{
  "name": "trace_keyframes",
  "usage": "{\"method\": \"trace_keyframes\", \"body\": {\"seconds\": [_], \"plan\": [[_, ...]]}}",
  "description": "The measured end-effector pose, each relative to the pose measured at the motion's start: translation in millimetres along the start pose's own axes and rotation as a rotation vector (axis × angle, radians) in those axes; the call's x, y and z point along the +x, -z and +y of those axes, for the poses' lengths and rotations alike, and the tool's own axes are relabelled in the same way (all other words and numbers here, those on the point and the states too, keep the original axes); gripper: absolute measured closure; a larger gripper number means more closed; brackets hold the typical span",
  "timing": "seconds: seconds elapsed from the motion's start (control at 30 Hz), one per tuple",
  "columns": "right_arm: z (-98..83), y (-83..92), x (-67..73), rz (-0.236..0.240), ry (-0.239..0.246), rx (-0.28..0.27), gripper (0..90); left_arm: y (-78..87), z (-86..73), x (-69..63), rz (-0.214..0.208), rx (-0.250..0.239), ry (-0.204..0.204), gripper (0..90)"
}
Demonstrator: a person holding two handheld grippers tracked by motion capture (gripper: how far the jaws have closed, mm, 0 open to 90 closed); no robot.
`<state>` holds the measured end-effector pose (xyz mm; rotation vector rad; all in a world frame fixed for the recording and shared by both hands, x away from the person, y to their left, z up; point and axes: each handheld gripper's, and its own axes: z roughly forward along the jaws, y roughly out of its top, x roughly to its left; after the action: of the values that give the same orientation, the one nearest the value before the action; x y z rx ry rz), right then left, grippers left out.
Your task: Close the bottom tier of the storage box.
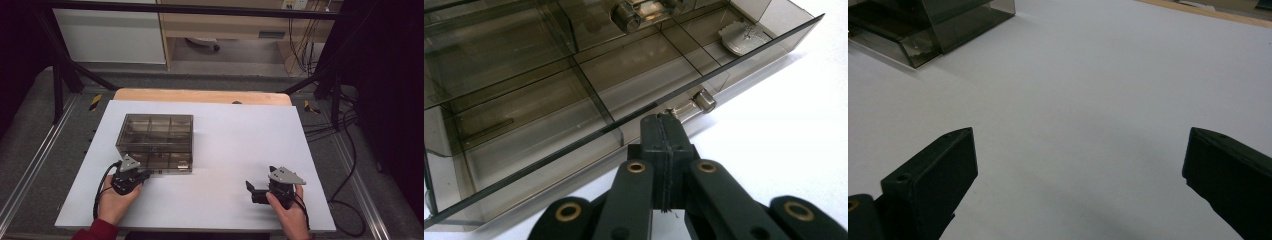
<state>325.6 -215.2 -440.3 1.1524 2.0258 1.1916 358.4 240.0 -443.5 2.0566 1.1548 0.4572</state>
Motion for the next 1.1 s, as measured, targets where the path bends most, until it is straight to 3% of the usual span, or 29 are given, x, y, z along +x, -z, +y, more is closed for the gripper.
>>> {"method": "trace_keyframes", "body": {"seconds": [1.1], "plan": [[-0.4,-0.9,0.0,-0.004,0.003,0.002,2.0,-2.7,5.4,3.2,-0.005,0.018,-0.008,90.0]]}}
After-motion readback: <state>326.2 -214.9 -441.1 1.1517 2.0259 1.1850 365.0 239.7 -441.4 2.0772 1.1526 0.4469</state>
